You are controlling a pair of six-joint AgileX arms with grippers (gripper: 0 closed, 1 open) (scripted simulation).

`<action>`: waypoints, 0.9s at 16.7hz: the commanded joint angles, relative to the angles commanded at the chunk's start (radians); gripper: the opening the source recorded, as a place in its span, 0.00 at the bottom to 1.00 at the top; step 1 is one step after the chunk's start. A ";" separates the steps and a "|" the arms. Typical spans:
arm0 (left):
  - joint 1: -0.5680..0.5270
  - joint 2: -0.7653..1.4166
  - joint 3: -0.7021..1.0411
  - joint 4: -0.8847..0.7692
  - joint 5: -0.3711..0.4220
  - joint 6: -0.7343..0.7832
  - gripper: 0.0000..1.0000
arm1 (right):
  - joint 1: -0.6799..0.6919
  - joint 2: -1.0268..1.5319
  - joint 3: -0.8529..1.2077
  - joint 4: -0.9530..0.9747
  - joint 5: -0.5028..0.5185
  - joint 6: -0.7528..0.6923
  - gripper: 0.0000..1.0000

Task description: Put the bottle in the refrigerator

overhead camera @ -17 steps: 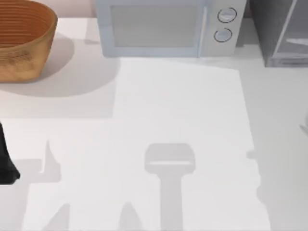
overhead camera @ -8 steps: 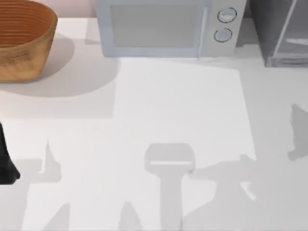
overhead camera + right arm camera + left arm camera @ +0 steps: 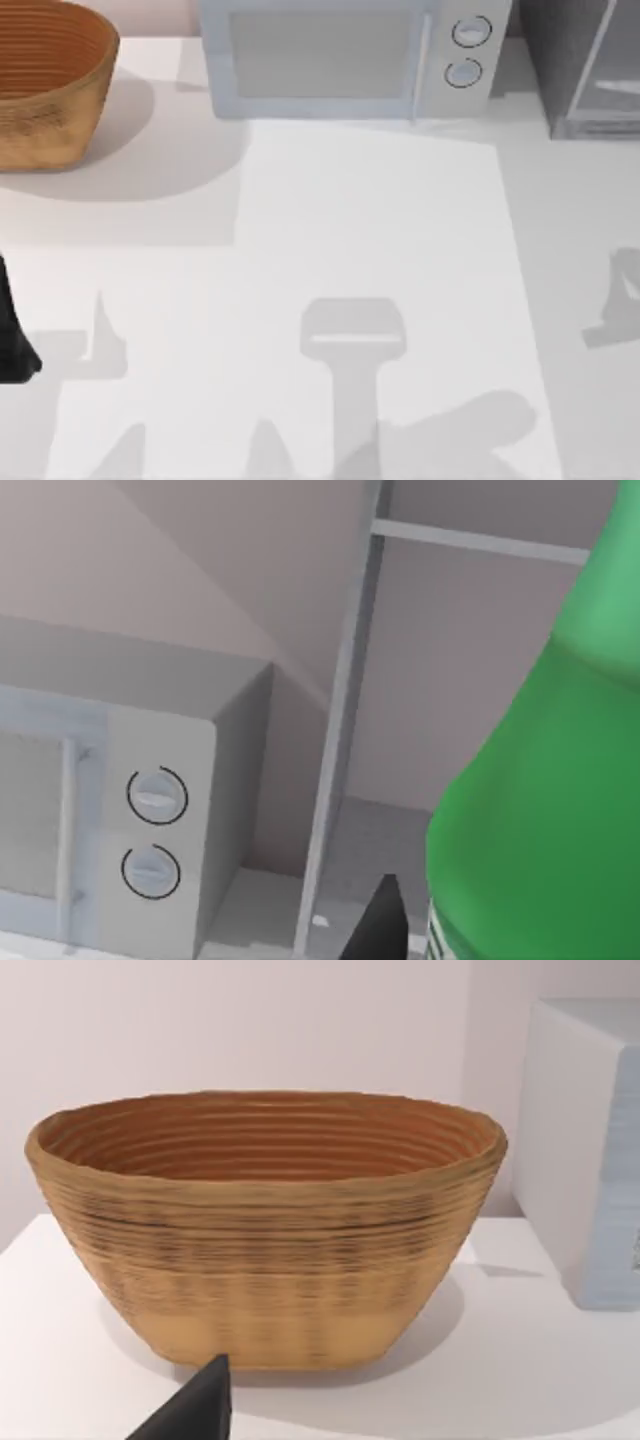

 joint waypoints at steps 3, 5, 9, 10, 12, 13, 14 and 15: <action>0.000 0.000 0.000 0.000 0.000 0.000 1.00 | 0.075 -0.198 -0.076 -0.152 0.166 0.052 0.01; 0.000 0.000 0.000 0.000 0.000 0.000 1.00 | 0.119 -0.277 -0.129 -0.228 0.237 0.082 0.01; 0.000 0.000 0.000 0.000 0.000 0.000 1.00 | 0.148 -0.321 -0.163 -0.270 0.277 0.104 0.01; 0.000 0.000 0.000 0.000 0.000 0.000 1.00 | 0.148 -0.321 -0.163 -0.270 0.277 0.104 0.01; 0.000 0.000 0.000 0.000 0.000 0.000 1.00 | 0.145 -0.316 -0.163 -0.269 0.274 0.104 0.01; 0.000 0.000 0.000 0.000 0.000 0.000 1.00 | 0.145 -0.316 -0.163 -0.269 0.274 0.104 0.01; 0.000 0.000 0.000 0.000 0.000 0.000 1.00 | 0.144 -0.306 -0.159 -0.264 0.274 0.105 0.01; 0.000 0.000 0.000 0.000 0.000 0.000 1.00 | 0.141 -0.288 -0.150 -0.253 0.272 0.106 0.01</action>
